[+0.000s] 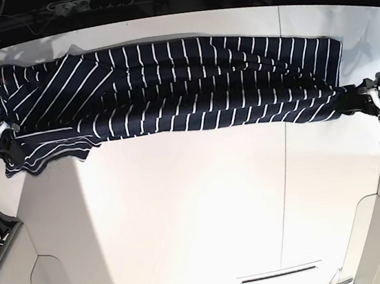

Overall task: Fold the T-shirt properly
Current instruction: 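Tuck the loose sleeve into the strip and flatten the long folded strip, then grasp the strip end nearest the left gripper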

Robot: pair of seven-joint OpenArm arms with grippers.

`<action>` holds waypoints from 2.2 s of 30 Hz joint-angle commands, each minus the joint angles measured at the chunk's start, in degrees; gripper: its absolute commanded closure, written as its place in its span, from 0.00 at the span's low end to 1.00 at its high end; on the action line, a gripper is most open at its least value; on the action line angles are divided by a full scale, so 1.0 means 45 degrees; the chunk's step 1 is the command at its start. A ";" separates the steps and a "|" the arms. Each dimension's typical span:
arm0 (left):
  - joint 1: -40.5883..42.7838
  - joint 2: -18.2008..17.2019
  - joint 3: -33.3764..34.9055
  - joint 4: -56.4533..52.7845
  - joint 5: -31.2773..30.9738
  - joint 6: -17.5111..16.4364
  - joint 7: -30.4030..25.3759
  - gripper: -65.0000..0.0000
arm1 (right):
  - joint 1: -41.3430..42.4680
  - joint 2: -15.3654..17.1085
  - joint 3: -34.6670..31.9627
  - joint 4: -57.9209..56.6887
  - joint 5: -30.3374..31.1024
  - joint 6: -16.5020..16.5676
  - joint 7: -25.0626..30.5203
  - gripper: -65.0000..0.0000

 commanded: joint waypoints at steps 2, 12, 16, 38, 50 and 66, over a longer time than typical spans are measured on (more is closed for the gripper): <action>0.0058 -0.0544 -0.0121 0.0199 -0.0565 -0.0061 0.0272 1.00 | -0.0185 0.0253 0.0457 0.0369 0.0991 0.0097 -0.0233 1.00; 0.0937 -0.0597 -0.0121 0.0199 -0.0565 -0.0061 0.0369 1.00 | -0.2234 0.0024 0.0797 0.0393 0.1350 0.0272 -0.0457 1.00; 0.1243 -0.0593 -0.0121 0.0199 -0.0565 -0.0061 0.0369 0.97 | -0.2939 -0.0447 0.0797 0.0389 0.0461 0.0204 -0.0461 1.00; 0.1987 -0.0393 -0.2793 0.0199 -0.0565 -0.0061 -0.0413 0.56 | -0.2909 -0.0733 0.4279 0.2069 0.1962 0.0223 -0.1054 0.54; 0.2084 0.1967 -0.3682 0.0175 0.3293 -0.0061 -0.2696 0.36 | -0.2516 -0.0763 0.2157 0.0291 0.0554 0.0219 0.0442 1.00; 0.3342 0.2584 -0.3677 0.0175 0.5659 -0.0061 -0.5056 0.36 | -0.2118 -0.0767 0.0102 -0.2040 -0.0005 0.0209 0.1263 1.00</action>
